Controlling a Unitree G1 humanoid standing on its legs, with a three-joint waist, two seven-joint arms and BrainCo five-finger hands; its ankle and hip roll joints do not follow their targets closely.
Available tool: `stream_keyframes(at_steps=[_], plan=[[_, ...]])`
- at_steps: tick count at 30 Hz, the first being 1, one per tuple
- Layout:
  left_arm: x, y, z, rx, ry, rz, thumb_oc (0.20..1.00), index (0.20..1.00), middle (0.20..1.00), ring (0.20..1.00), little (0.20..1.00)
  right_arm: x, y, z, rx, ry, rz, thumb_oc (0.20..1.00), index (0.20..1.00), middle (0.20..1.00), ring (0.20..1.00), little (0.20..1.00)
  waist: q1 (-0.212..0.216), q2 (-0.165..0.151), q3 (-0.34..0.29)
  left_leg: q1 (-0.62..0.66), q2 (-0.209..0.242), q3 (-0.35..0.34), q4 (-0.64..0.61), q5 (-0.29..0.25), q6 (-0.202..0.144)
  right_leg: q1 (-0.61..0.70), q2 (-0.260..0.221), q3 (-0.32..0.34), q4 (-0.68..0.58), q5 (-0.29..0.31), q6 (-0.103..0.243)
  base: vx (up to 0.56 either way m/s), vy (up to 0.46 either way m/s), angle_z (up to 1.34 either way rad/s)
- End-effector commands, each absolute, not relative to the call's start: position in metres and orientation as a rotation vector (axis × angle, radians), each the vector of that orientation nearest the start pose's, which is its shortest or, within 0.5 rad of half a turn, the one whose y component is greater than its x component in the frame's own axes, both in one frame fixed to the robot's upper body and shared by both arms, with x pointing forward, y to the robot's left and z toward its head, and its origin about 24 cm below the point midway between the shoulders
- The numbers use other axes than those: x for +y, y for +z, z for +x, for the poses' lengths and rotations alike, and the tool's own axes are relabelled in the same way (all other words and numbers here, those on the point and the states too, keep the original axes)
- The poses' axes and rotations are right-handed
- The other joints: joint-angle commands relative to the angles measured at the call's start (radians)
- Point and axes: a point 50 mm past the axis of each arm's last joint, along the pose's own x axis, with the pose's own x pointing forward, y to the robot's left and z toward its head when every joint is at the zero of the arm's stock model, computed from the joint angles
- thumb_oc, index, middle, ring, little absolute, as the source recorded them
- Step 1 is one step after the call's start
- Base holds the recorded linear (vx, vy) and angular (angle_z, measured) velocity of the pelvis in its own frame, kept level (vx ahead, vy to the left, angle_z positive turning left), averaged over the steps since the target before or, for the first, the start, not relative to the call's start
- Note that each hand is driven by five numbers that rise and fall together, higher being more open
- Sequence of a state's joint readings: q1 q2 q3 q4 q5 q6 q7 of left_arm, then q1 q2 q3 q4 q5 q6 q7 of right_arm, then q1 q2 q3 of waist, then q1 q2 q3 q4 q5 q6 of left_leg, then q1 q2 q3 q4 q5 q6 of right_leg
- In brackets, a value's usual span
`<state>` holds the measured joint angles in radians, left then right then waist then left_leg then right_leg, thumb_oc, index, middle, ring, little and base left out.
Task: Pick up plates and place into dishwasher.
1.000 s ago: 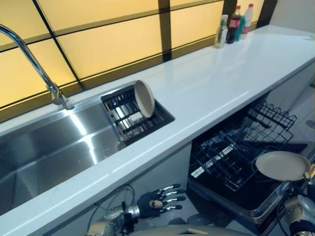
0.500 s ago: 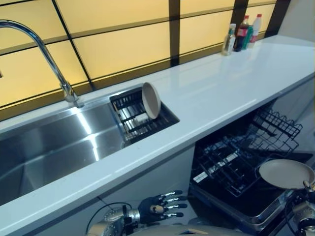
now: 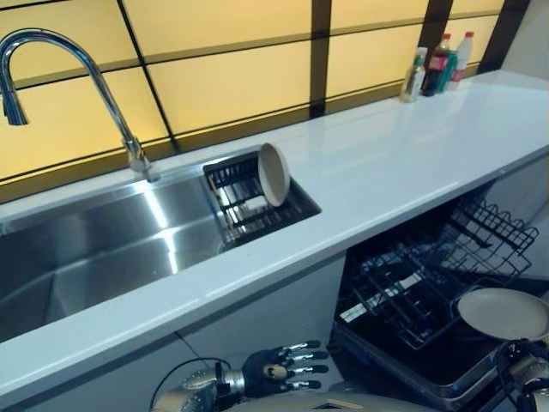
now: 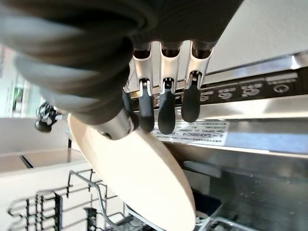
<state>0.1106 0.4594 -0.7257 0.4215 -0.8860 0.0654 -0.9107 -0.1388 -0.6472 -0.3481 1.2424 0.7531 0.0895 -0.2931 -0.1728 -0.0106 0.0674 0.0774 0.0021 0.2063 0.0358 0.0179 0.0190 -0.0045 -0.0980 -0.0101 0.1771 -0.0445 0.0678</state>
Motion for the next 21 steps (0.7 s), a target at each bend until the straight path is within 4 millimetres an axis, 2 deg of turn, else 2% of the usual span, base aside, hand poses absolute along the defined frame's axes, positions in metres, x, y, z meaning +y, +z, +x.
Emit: stream_keyframes(at_steps=[1,10,21], plan=[[0.11,-0.064,0.122,0.683,-1.175,-0.717,1.0,1.0,1.0,1.0,1.0,-0.43,-0.036,0.137,0.719,-1.222,0.241,0.2,0.2,0.2,0.2,0.2,0.021,0.014,0.016,0.025,0.002,-0.004,0.192,-0.284,0.074,-0.146,-0.011,0.0,0.059,0.08,0.099,0.02,-0.009,0.12],[0.115,-0.066,0.12,0.683,-1.175,-0.72,1.0,1.0,1.0,1.0,1.0,-0.436,-0.033,0.128,0.685,-1.293,0.253,0.2,0.2,0.2,0.2,0.2,0.021,0.009,0.017,0.028,0.004,-0.007,0.193,-0.286,0.074,-0.146,-0.005,-0.002,0.064,0.078,0.1,0.01,0.002,0.05],[0.123,-0.063,0.132,0.641,-1.123,-0.725,1.0,1.0,1.0,1.0,1.0,-0.442,-0.021,0.123,0.463,-1.397,0.23,0.2,0.2,0.2,0.2,0.2,-0.02,-0.011,0.03,0.027,0.001,0.011,0.193,-0.291,0.086,-0.17,-0.003,0.022,0.075,0.102,0.11,-0.01,0.007,0.0]])
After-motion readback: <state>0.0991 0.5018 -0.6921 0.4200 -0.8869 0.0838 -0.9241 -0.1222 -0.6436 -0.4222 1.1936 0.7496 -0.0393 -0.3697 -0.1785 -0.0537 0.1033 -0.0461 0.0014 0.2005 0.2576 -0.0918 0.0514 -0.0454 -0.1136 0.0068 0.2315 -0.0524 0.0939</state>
